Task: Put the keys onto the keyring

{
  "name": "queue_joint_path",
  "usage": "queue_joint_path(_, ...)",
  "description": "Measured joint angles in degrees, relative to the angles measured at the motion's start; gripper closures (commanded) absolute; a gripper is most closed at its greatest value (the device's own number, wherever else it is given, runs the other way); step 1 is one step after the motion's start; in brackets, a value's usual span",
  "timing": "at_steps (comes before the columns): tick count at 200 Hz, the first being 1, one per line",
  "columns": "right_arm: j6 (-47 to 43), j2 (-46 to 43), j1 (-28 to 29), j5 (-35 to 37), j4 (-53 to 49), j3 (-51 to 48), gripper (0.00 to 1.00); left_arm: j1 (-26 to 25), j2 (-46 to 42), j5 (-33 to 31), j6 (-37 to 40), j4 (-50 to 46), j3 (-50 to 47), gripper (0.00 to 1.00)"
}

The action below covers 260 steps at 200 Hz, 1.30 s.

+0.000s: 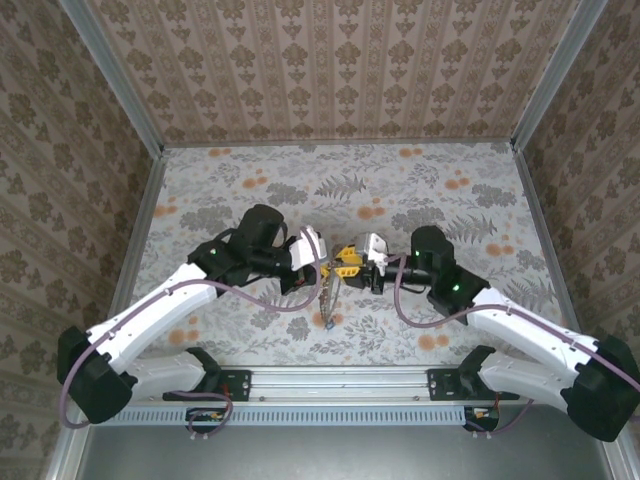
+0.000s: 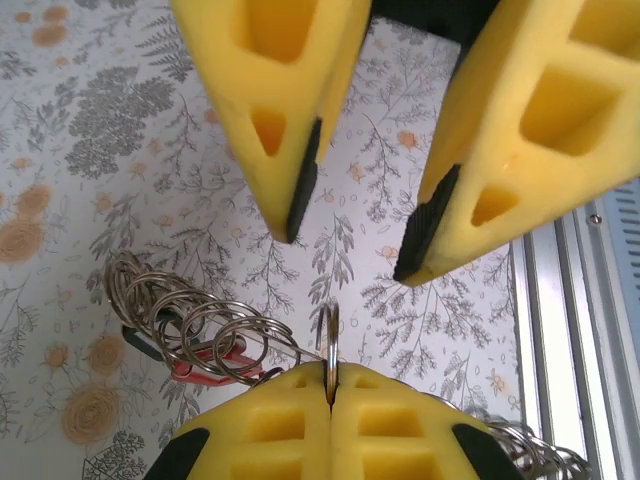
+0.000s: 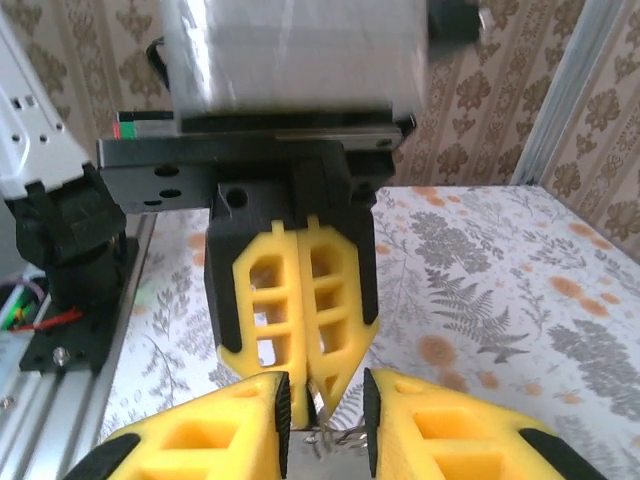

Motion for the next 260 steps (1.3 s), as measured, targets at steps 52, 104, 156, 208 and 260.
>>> queue_joint_path(52, -6.6, 2.8, 0.0, -0.4, -12.8, 2.5, 0.63, 0.0, 2.1, 0.1, 1.3, -3.9, 2.3, 1.0)
queue_joint_path(104, -6.7, 4.1, 0.0, -1.0, -15.4, 3.7, 0.64, -0.3, 2.7, 0.7, 1.4, -4.1, 2.7, 1.0)
queue_joint_path(156, -5.4, 5.8, 0.0, -1.8, -15.3, 4.5, 0.74, -0.7, 4.1, 1.4, 2.2, -4.2, 3.2, 1.0)
queue_joint_path(208, -3.7, 6.4, -0.1, -3.2, -15.1, 4.7, 1.0, -0.6, 4.1, 2.9, 2.2, -4.4, 3.4, 0.95)
queue_joint_path(260, 5.9, 5.3, 0.0, -4.1, -2.2, -0.5, 1.0, 0.1, -1.2, 3.2, 0.1, 0.2, -1.0, 0.81)
